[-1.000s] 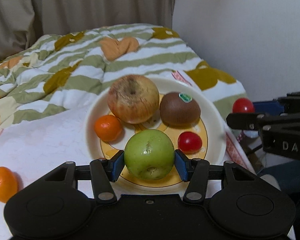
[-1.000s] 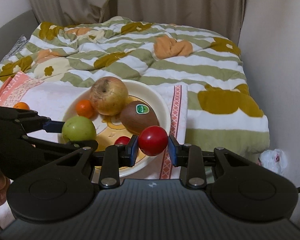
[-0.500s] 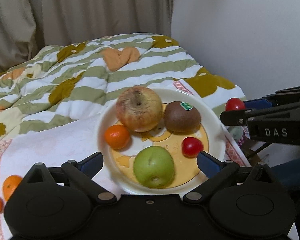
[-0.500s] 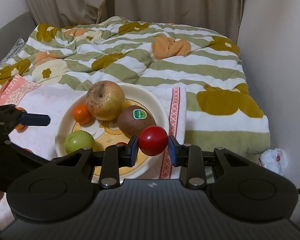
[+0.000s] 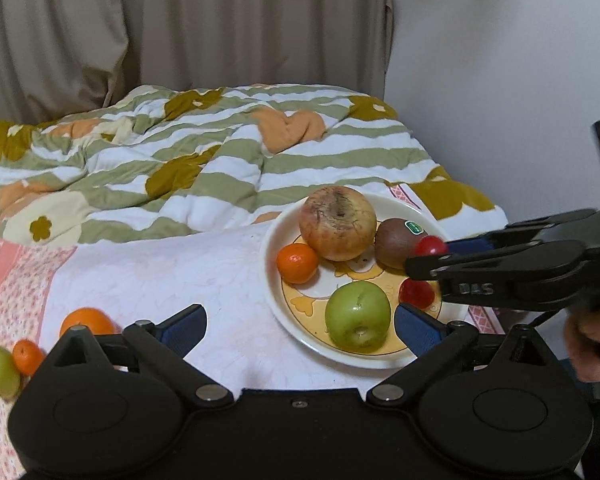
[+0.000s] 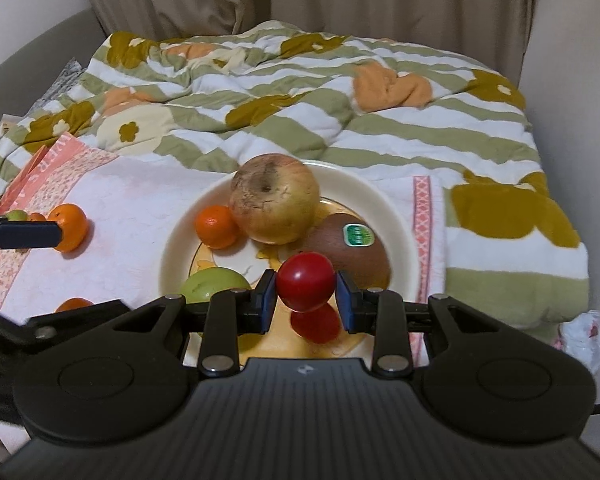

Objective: Organize fruits
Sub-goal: 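Release the green apple into the bowl with the left tool while the right tool releases the tomato, then withdraw both open tools from the bowl toward the remaining fruit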

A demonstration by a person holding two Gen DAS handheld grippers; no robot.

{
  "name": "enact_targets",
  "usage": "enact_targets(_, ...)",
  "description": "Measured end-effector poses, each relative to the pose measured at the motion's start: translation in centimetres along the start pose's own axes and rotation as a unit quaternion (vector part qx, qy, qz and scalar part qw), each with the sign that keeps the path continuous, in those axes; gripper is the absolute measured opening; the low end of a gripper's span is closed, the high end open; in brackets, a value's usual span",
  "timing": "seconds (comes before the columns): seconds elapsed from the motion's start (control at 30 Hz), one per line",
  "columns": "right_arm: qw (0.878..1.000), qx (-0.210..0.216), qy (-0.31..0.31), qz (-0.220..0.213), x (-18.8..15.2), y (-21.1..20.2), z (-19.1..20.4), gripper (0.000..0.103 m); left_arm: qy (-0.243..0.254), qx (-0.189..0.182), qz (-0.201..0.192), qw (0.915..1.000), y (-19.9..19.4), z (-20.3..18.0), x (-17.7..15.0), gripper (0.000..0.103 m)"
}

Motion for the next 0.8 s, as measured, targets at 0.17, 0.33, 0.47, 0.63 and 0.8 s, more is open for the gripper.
enact_targets(0.17,1.000,0.004,0.000,0.008,-0.2,1.2,0.4,0.049,-0.002,0.014,-0.003,0.9999,-0.4,0.6,-0.6,0.102)
enact_targets(0.33,1.000,0.003,0.004,-0.002,-0.5,0.6,0.3,0.097,-0.008,0.020,-0.006,0.9997,-1.1,1.0,-1.5,0.102)
enact_targets(0.47,1.000,-0.003,0.019,-0.016,-1.0,-0.7,-0.5,0.103,-0.012,0.028,-0.010,0.9995,-2.0,1.0,-2.0,0.102)
enact_targets(0.63,0.999,-0.011,0.031,-0.020,-1.5,-2.4,-1.0,0.103,-0.015,0.041,-0.015,0.9989,-3.4,1.3,-2.6,0.102)
enact_targets(0.8,0.999,-0.024,0.023,-0.031,-1.8,-4.8,-0.6,0.103,-0.036,0.051,-0.030,0.9976,-5.8,2.0,-3.1,0.102)
Point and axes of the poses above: each gripper's, at about its wrist camera, not at the fingertips, and y roughly the way its jaws point, z to its left, x to its top, the point moved 8 cm from there along y, roughly the way its jaws point, and after that the axes turned 6 degrees about z, right-handed, at the moved point
